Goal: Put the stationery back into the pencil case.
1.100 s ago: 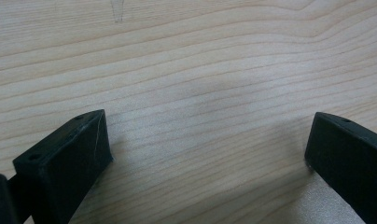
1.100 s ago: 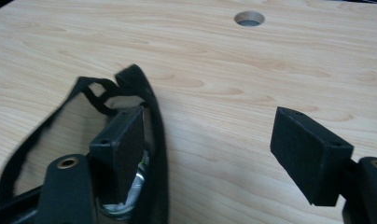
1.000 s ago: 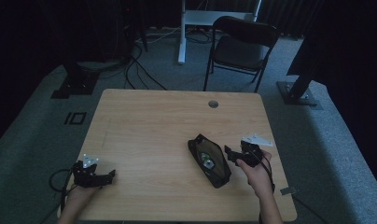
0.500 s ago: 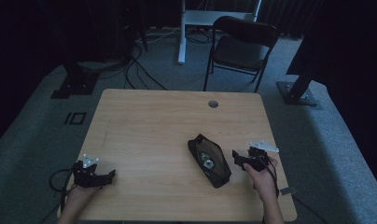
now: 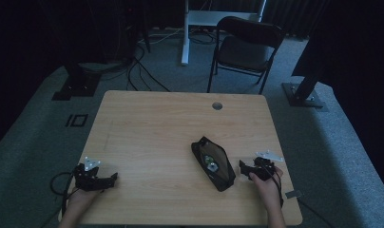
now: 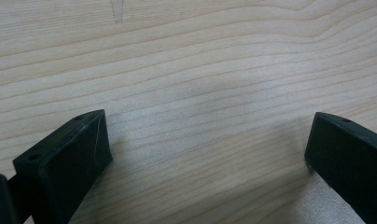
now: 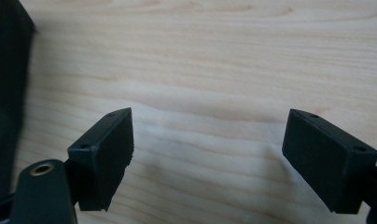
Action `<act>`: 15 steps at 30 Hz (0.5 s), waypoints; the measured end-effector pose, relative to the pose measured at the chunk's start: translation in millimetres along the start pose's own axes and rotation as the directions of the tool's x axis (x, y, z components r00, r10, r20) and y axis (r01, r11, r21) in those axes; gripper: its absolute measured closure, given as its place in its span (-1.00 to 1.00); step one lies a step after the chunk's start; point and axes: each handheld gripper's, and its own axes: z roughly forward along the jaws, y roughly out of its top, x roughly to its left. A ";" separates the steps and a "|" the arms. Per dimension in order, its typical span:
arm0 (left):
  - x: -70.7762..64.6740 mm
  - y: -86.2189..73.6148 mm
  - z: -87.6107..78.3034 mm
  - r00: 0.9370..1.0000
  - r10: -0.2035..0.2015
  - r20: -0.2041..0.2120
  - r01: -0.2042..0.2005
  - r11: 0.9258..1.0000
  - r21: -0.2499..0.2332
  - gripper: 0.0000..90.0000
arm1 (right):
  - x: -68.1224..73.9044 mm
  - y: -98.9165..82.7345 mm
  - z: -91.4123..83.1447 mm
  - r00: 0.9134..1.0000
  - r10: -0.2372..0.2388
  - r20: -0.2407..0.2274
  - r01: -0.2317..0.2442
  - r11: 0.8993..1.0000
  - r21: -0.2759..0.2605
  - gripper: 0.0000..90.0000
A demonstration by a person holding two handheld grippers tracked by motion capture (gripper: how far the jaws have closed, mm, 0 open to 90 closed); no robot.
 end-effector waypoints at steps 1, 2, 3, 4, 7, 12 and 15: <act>0.0 0.0 0.0 1.000 0.000 0.000 0.000 1.000 0.000 -1.00 | -0.6 -1.4 0.4 1.000 -0.004 0.005 0.004 1.000 0.004 -0.64; -0.1 0.0 0.1 1.000 -0.002 0.000 0.002 1.000 -0.001 -1.00 | -1.5 -2.1 0.7 1.000 -0.004 0.005 0.004 1.000 0.012 -0.66; -0.1 0.0 0.1 1.000 -0.002 0.000 0.002 1.000 -0.001 -1.00 | -2.1 -2.5 -0.1 1.000 0.000 0.013 0.000 1.000 0.013 -0.69; -0.1 0.0 0.1 1.000 -0.002 0.000 0.002 1.000 -0.001 -1.00 | -2.2 -2.7 -0.6 1.000 -0.001 0.019 0.000 1.000 0.009 -0.69; -0.1 0.0 0.0 1.000 -0.001 0.000 0.001 1.000 0.000 -1.00 | -1.7 -3.9 -0.7 0.999 -0.017 0.042 0.016 0.999 0.031 -0.69; 0.0 0.0 0.0 1.000 0.000 0.000 0.000 1.000 0.000 -1.00 | 0.5 -4.3 -0.3 0.998 -0.037 0.059 0.035 0.998 0.046 -0.70; -0.1 0.0 0.0 1.000 -0.002 0.000 0.002 1.000 -0.001 -1.00 | 0.8 -4.4 -0.1 0.997 -0.039 0.060 0.036 0.998 0.046 -0.70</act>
